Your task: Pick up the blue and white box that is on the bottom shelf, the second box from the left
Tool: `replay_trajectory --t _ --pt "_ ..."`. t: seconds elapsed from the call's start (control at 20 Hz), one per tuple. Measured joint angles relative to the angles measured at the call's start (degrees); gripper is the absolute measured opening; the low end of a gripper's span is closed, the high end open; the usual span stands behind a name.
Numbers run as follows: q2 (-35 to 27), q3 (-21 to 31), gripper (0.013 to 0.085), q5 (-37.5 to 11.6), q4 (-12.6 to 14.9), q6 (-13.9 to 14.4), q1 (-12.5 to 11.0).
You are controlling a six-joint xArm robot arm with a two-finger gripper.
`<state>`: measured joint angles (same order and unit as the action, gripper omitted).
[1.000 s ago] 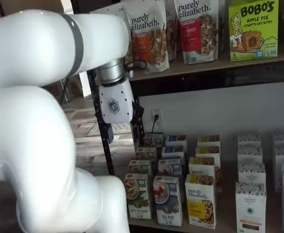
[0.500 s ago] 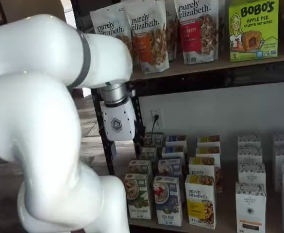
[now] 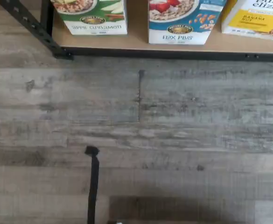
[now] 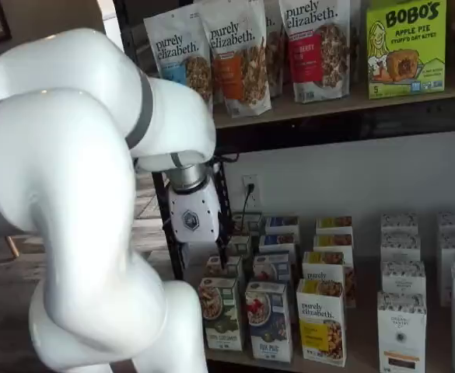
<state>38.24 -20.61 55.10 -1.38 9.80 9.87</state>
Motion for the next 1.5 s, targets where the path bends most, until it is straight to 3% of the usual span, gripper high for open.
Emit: replay_trajectory --t 0.4,0.7,0.95,1.15,1.5 --pt "-5.1 1.8 0.085 -8.4 -0.6 0.4 1.1" --pt "-12.4 2.7 0.085 -18.9 -1.7 1.7 3.7" --pt "-18.0 1.7 0.085 -23.5 -3.5 1.1 4.7" --pt "-22.2 0.4 0.085 -26.3 -4.9 -1.4 3.5" --pt "-29.2 -3.1 0.085 -29.5 -1.7 -2.3 -0.1"
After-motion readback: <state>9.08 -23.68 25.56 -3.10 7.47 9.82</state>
